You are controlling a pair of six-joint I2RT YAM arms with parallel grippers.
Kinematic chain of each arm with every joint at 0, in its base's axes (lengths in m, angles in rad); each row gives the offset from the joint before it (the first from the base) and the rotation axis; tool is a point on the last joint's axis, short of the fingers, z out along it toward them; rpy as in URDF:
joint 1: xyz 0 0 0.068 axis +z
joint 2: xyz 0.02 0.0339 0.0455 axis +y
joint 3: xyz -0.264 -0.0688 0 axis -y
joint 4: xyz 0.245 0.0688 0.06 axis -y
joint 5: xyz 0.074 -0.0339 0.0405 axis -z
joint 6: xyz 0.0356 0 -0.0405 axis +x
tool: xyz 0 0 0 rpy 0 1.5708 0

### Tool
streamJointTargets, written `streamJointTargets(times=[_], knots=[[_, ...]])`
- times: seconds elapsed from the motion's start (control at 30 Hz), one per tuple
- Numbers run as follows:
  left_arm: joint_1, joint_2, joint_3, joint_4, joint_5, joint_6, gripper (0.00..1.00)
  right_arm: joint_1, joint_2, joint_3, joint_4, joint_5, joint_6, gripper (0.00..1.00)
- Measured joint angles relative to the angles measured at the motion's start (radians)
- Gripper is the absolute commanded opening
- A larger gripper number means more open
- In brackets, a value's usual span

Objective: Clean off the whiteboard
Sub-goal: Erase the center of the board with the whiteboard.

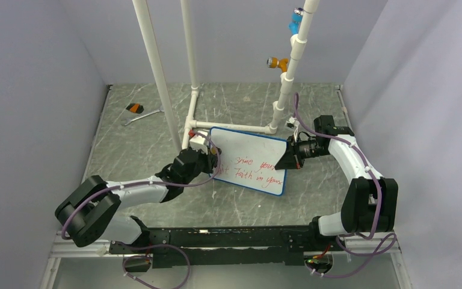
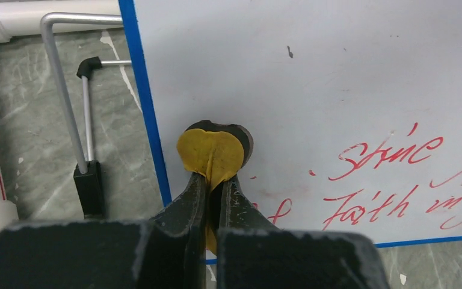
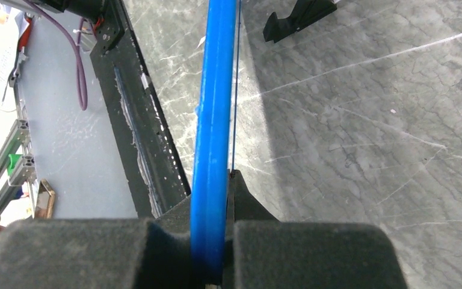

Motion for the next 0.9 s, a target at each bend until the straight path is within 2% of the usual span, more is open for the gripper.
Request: streamJointTargets(times=[0.23, 0.5, 0.67, 0.9], knots=[[-0.006, 0.025, 0.005, 0.021, 0.02, 0.006, 0.0, 0.0, 0.0, 0.0, -0.004, -0.001, 0.004, 0.0], [-0.141, 0.09, -0.005, 0.09, -0.039, -0.008, 0.0, -0.01, 0.004, 0.003, -0.01, 0.002, 0.009, 0.0], [-0.09, 0.061, -0.035, 0.101, -0.012, -0.038, 0.0, -0.005, 0.005, 0.003, -0.006, 0.002, -0.002, 0.0], [0.027, -0.01, -0.055, 0.02, -0.004, -0.033, 0.0, 0.001, 0.005, 0.003, 0.0, 0.001, -0.016, 0.0]])
